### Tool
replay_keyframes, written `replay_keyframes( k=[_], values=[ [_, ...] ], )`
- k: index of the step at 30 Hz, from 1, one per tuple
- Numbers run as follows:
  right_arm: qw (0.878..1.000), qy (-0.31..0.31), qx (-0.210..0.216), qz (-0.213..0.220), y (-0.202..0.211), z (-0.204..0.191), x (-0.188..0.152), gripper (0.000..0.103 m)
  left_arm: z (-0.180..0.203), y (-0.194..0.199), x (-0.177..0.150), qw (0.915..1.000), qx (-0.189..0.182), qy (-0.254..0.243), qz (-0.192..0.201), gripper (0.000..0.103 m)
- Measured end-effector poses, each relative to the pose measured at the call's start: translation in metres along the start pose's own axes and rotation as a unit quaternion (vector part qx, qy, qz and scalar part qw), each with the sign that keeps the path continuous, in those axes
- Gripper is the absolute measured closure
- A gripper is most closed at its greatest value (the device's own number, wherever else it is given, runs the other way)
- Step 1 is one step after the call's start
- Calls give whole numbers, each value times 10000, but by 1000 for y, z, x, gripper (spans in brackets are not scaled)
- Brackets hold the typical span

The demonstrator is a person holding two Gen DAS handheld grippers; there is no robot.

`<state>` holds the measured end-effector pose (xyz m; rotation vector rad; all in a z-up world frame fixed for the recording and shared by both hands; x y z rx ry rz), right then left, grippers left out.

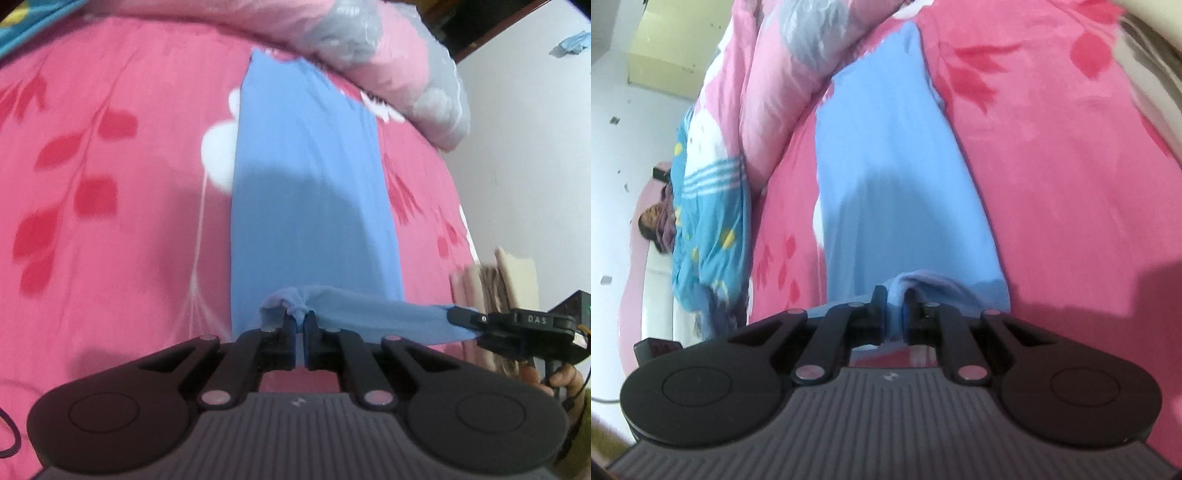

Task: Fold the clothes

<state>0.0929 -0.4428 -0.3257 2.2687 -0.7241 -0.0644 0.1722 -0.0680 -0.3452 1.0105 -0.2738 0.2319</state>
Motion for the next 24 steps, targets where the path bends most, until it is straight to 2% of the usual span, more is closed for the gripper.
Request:
replay_keyframes(
  k=[6,14,24],
  values=[
    [9995,-23,34,307,-29,7,38,96,-7,-32,45,9991,125,48,410,99],
    [9970,-26,249,737,-53,1,94,96,-3,-65,102,9967,51,82,809,99],
    [9956,164,426,814,-96,-7,167,96,-15,-94,173,9923,-2,276,1209,99]
  ],
)
Point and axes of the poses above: each gripper's, at about its wrist camera, not at the fingertips, and y roughly against the way its jaws point, z to its right, x to its top, the point moved 1 cm from there along -y, roughly the way its jaws point, and after that the axes turned 1 degree about x, right-handed, at the moved point
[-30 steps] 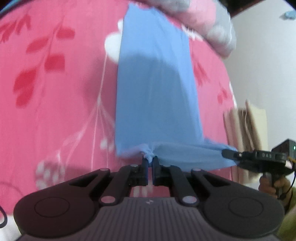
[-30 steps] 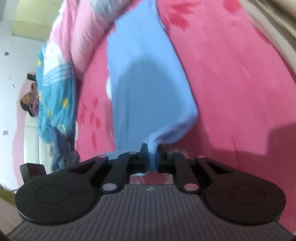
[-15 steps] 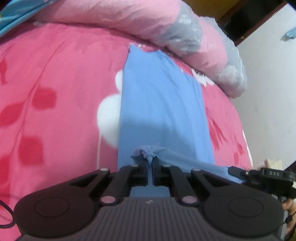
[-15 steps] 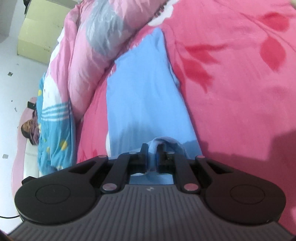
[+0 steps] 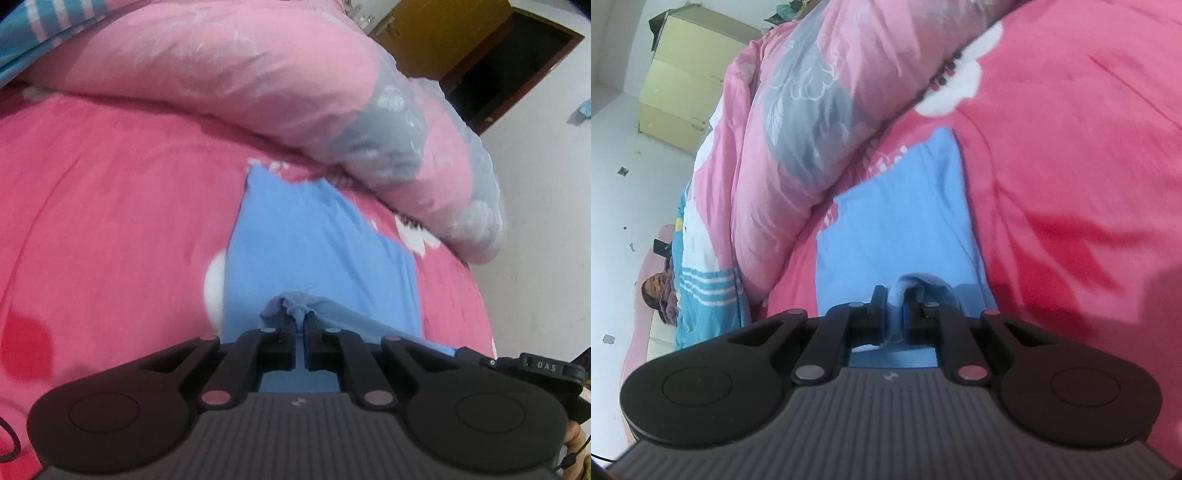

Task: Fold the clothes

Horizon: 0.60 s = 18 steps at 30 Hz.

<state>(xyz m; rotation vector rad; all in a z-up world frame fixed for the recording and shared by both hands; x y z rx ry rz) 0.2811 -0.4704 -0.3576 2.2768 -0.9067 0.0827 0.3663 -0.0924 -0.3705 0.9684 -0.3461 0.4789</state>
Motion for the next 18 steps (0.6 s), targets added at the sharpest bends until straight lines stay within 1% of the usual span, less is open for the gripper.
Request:
replay_keyframes(
  k=[4,10,18],
  values=[
    [9999,99,111,13,-22,-3,27,96,-7,-16,25,9998,-40,111,147,99],
    [9996,162,253,3,-51,-5,60,96,-12,-38,53,9992,-63,237,324,99],
    [9995,105,275,-85,-81,0,78,96,-24,-62,70,9987,17,351,360,99]
  ],
)
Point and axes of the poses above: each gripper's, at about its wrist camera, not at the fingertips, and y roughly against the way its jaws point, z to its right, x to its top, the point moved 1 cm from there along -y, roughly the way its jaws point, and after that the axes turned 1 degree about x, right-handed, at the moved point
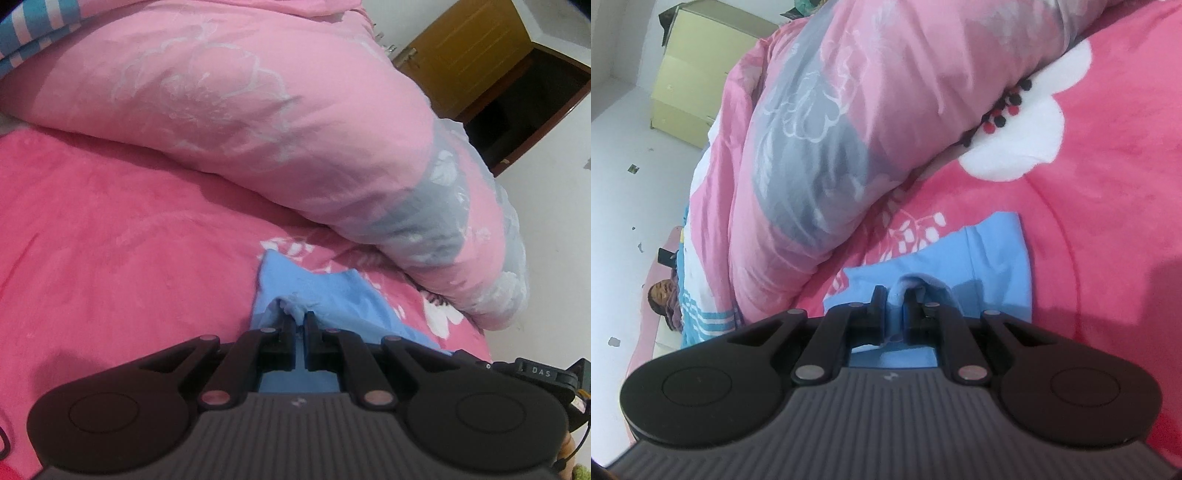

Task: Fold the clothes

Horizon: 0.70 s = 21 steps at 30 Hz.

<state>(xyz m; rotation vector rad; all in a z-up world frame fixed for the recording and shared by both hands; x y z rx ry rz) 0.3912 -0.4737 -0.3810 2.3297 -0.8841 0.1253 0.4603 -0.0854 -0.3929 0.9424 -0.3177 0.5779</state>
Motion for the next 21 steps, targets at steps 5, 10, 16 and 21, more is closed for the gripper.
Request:
replay_keyframes(
  k=[5,10,16,21],
  values=[
    [9998,-174,46,77,-5,7,7,96,-3,-10,6,10000,-24,-29,10,99],
    [9991,-404,30,123,-10,16,12,96,-3,-21,12,10000,-79,-46,-23,98],
    [9818,-1755,710,176,-12,48,21,71,-12,-29,19,9989,-411,172,-166,76],
    [9496,-2644,1431,891,0,70,28,58,-27,-29,23,9985,-243,493,-75,76]
  ],
)
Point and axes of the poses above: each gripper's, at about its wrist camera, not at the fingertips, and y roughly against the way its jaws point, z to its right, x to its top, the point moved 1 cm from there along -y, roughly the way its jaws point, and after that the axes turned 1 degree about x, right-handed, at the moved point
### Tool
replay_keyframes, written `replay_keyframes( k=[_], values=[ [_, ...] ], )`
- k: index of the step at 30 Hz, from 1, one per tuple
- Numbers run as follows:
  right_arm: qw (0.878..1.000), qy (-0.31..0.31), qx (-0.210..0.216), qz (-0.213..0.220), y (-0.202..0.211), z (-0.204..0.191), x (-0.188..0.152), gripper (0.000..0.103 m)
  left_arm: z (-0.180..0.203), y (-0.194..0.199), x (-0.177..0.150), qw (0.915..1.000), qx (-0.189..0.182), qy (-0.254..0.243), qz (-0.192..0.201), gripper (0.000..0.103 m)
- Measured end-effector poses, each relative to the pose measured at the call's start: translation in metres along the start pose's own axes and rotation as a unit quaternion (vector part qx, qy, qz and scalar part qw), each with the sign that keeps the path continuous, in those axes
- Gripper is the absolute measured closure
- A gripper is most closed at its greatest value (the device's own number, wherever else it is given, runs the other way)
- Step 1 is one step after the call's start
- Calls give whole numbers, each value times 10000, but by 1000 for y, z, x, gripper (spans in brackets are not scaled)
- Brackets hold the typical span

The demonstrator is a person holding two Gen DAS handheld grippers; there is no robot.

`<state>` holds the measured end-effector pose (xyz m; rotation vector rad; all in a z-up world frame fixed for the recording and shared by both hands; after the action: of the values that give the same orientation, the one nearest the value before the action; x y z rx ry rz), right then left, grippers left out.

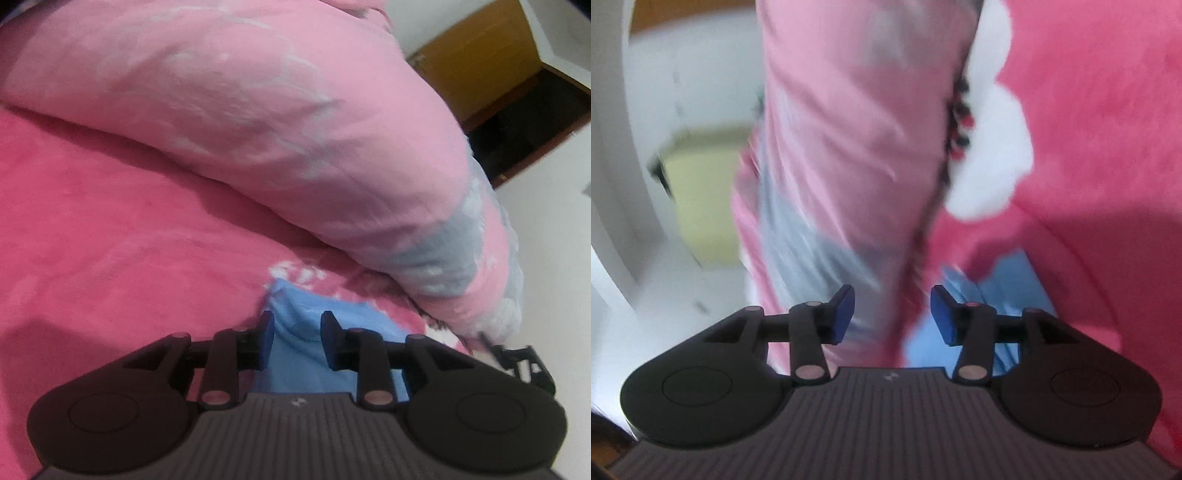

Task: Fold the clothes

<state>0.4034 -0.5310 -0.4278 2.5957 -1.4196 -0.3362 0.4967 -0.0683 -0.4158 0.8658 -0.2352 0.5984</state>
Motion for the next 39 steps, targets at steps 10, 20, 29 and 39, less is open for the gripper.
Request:
replay_keyframes(
  k=[10,20,29,39],
  values=[
    [9045,3509,-1269,-2065,-60,-63,-69,77,26,19,-12,9956,-170,-911,-167,76],
    [9193,3551,-1615,-514,-58,-74,-10,92,29,-3,-18,9922,331,-1132,-399,75],
    [8515,4335,-2610,-1377,-50,-51,-32,103,39,-15,-11,9887,228,-1375,-546,69],
    [8654,4367,-2118,-1248,13,-80,-62,99,23,23,-17,9944,264,-860,-550,61]
  ],
)
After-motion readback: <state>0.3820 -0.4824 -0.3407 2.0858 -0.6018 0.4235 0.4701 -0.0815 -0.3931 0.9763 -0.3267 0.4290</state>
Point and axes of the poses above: each gripper's, at about its wrist camera, not at the fingertips, and y roughly against the way its jaws point, z to its right, x to its top, the point moved 1 cm from there along -y, roughly the way its jaws point, and after that the axes turned 1 degree about x, right-handed, at the moved point
